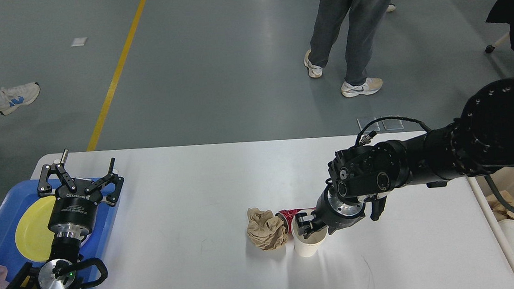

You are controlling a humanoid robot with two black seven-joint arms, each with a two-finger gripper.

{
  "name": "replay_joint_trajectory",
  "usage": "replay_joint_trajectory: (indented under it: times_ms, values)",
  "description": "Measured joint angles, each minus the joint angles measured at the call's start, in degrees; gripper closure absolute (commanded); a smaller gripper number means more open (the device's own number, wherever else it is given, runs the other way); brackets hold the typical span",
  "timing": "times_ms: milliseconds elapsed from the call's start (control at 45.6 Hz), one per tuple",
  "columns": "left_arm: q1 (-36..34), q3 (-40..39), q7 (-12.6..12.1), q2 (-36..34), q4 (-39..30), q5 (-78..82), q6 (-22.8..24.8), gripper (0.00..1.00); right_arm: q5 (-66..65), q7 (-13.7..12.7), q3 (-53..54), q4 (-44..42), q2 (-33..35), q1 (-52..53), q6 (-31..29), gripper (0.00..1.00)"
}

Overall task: Tidy desktop
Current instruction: 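Grasp the white paper cup with the right gripper, then carry the white paper cup into the white bin and release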

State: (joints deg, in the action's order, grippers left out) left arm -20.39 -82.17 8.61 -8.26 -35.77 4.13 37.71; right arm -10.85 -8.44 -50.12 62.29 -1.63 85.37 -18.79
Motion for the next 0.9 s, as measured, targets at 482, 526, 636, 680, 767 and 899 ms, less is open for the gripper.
replay_joint_trajectory:
  times_ms: [482, 526, 636, 680, 767, 899]
  values:
    - [0.0, 0.0, 0.0, 0.0, 0.0, 0.0, 0.0, 0.04, -0.2, -3.4, -0.3, -0.3, 0.4, -1.5, -1.1, 1.0]
    - [0.0, 0.0, 0.0, 0.0, 0.0, 0.0, 0.0, 0.04, -0.2, -4.0, -0.3, -0.2, 0.4, -1.4, -1.6, 1.0]
    - [0.0, 0.0, 0.0, 0.0, 0.0, 0.0, 0.0, 0.04, -0.1, -4.6, -0.1, -0.2, 0.5, -1.3, -2.9, 1.0]
    - [0.0, 0.0, 0.0, 0.0, 0.0, 0.0, 0.0, 0.04, -0.1, -4.7, -0.1, -0.1, 0.5, -1.2, -3.1, 1.0]
    - [0.0, 0.0, 0.0, 0.0, 0.0, 0.0, 0.0, 0.04, 0.0, -4.7, -0.1, -0.1, 0.7, -1.1, -3.3, 1.0]
    - [0.0, 0.0, 0.0, 0.0, 0.0, 0.0, 0.0, 0.04, 0.3, -4.7, -0.1, 0.4, 2.0, -0.8, -3.5, 1.0]
